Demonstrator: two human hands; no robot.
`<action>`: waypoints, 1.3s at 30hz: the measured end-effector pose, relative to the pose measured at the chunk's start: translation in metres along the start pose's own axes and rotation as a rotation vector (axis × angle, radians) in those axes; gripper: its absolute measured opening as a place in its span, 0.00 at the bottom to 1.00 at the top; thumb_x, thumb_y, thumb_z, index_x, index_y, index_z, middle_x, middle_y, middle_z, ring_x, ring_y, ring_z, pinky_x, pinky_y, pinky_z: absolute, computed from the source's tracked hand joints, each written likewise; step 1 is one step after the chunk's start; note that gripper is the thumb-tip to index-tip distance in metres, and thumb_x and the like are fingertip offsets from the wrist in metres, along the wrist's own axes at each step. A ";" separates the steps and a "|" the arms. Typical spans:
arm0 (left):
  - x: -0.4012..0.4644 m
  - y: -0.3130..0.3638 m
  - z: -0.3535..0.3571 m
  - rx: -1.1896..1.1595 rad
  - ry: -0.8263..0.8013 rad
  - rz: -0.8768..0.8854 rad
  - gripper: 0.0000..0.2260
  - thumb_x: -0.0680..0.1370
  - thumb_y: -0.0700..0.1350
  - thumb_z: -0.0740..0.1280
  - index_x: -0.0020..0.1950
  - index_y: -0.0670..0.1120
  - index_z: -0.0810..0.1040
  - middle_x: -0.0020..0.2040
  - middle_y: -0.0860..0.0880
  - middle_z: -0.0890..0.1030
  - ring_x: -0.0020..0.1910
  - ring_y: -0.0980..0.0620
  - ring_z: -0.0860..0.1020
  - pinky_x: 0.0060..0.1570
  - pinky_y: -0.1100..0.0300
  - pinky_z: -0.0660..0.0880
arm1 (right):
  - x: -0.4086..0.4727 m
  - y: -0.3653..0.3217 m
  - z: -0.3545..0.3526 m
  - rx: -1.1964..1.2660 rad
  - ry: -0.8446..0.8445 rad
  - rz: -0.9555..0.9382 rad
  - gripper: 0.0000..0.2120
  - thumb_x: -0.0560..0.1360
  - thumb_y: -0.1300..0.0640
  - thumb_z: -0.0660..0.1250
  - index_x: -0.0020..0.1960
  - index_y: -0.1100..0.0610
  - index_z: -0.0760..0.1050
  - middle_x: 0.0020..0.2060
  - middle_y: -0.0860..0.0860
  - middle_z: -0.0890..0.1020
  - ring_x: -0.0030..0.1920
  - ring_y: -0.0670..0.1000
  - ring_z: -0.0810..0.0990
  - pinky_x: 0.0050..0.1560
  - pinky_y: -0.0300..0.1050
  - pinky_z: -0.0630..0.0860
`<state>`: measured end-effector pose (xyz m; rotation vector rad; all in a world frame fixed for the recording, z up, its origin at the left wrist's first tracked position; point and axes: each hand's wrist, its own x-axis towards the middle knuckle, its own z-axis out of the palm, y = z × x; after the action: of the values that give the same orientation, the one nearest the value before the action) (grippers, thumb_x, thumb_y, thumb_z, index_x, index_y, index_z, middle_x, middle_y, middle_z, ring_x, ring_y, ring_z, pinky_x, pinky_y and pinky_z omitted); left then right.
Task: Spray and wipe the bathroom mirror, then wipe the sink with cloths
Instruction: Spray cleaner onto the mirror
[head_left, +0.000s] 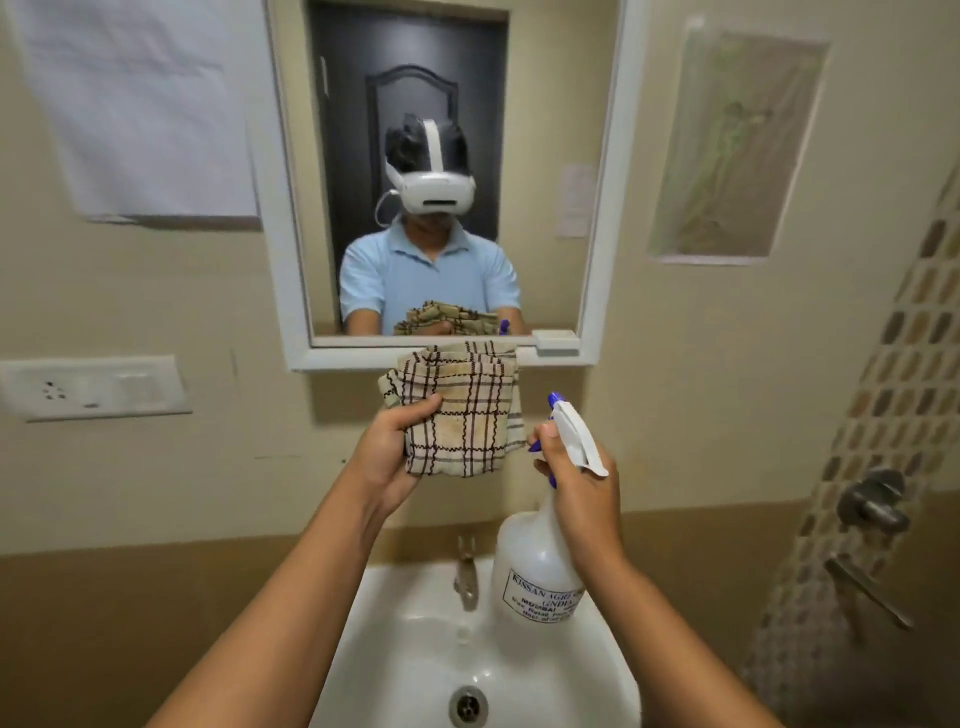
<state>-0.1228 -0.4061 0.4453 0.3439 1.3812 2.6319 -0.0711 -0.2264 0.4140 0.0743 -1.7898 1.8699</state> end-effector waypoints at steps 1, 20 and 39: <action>-0.001 0.014 -0.005 0.004 -0.005 0.026 0.16 0.77 0.38 0.60 0.63 0.38 0.77 0.57 0.39 0.83 0.56 0.42 0.83 0.51 0.49 0.82 | 0.000 -0.008 0.013 0.014 0.002 -0.020 0.26 0.71 0.39 0.67 0.59 0.57 0.81 0.45 0.48 0.85 0.50 0.49 0.83 0.58 0.56 0.79; 0.021 0.161 0.015 0.118 0.081 0.379 0.20 0.80 0.50 0.64 0.67 0.39 0.75 0.61 0.38 0.81 0.61 0.41 0.80 0.60 0.44 0.77 | 0.022 -0.123 0.113 0.030 -0.267 -0.272 0.17 0.72 0.36 0.67 0.51 0.48 0.80 0.43 0.50 0.84 0.47 0.49 0.83 0.49 0.58 0.81; 0.018 0.192 0.036 0.155 0.073 0.447 0.20 0.81 0.51 0.63 0.68 0.40 0.75 0.61 0.39 0.81 0.61 0.40 0.80 0.62 0.41 0.75 | 0.031 -0.153 0.111 -0.066 -0.196 -0.289 0.12 0.77 0.42 0.65 0.42 0.49 0.76 0.37 0.50 0.82 0.41 0.51 0.81 0.42 0.47 0.77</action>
<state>-0.1354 -0.4818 0.6257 0.6504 1.7093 2.9105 -0.0696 -0.3254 0.5782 0.4816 -1.8543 1.6423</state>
